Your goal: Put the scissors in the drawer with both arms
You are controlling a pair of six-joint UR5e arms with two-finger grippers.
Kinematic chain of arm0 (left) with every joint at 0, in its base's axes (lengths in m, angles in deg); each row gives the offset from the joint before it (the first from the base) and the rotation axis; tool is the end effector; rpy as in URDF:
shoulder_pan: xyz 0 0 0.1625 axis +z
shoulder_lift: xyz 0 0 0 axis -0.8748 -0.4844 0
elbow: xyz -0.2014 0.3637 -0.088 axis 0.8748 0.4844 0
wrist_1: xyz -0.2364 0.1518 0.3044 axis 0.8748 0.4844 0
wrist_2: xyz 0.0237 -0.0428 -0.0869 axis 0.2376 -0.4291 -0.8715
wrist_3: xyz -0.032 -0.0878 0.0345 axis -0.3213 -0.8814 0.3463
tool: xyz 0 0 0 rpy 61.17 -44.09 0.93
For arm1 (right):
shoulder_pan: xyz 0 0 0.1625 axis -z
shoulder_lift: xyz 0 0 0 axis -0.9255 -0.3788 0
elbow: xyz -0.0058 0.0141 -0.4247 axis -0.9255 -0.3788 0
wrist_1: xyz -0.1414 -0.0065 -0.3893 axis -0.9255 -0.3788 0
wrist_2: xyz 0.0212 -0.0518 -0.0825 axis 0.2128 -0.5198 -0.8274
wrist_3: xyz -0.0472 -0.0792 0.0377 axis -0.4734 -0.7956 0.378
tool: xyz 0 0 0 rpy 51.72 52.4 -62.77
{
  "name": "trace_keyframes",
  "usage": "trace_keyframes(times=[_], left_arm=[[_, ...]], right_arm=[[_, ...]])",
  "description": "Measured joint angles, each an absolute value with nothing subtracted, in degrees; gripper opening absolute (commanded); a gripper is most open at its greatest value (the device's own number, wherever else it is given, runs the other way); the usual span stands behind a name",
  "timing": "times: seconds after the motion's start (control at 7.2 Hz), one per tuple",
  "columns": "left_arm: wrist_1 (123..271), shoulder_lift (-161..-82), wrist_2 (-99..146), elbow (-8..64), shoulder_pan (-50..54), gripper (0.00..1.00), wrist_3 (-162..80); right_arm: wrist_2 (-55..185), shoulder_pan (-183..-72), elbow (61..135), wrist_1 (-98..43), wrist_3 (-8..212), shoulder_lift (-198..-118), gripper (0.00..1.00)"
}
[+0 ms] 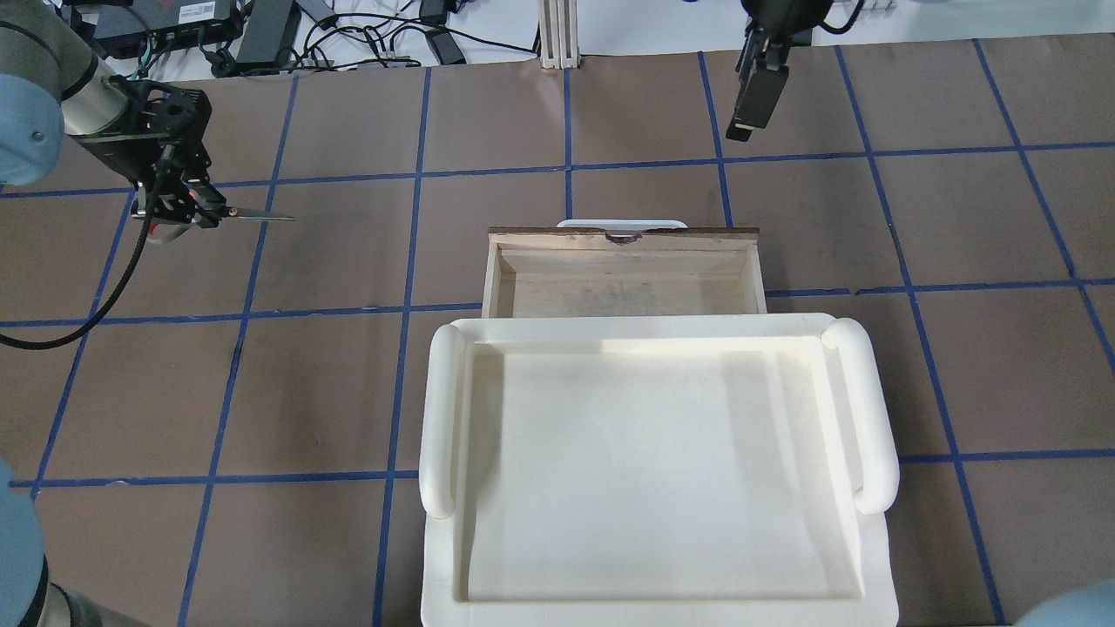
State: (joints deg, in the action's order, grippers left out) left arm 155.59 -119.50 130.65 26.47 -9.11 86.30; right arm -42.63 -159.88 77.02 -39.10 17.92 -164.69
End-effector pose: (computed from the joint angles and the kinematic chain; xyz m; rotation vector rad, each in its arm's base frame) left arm 0.0713 -0.6115 0.3508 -2.2217 -2.1266 0.0812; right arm 0.1642 -0.5866 0.5133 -1.7681 2.5329 -0.1328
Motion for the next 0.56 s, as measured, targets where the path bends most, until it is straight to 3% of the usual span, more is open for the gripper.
trace_keyframes(times=[0.56], left_arm=[[156.49, -117.10, 130.48, 26.43, -18.00, 0.00, 78.47]], right_arm=[[-46.82, -158.67, 79.83, -39.66, 54.92, -172.17, 1.00]])
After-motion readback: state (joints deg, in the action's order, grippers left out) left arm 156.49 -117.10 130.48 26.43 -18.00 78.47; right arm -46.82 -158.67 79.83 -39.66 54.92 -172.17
